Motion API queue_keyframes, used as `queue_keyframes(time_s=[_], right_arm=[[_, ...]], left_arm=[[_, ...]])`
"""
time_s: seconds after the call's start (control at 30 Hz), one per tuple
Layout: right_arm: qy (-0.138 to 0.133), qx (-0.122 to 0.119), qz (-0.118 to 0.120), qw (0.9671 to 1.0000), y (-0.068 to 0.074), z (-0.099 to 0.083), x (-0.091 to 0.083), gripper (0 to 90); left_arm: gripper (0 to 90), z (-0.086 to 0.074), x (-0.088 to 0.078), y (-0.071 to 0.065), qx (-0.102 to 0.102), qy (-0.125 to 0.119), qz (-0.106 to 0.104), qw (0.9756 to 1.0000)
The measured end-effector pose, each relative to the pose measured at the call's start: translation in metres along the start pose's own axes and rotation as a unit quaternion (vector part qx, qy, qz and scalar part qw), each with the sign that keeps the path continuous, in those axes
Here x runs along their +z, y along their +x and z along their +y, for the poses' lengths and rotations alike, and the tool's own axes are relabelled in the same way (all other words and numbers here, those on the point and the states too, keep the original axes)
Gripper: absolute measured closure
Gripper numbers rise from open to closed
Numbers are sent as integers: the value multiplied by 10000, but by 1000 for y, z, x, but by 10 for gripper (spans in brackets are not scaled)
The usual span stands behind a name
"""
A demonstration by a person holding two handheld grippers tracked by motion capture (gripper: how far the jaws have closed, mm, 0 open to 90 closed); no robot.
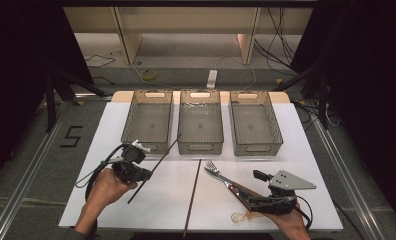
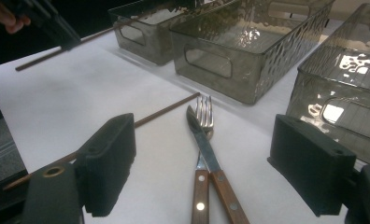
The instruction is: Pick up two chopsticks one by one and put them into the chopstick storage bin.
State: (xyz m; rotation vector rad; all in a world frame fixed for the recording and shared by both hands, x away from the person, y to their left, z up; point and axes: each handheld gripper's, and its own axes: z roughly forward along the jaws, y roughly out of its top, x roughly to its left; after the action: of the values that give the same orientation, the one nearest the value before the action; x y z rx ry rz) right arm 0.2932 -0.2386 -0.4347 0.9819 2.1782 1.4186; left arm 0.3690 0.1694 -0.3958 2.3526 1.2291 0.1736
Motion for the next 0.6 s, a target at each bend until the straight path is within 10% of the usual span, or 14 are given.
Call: queue_keyframes(time_s=[0.6], right_arm=[[-35,25,1,10000,-1,0,0,231]], left_arm=[[841,44,-18,34,-304,-689,146,9971]])
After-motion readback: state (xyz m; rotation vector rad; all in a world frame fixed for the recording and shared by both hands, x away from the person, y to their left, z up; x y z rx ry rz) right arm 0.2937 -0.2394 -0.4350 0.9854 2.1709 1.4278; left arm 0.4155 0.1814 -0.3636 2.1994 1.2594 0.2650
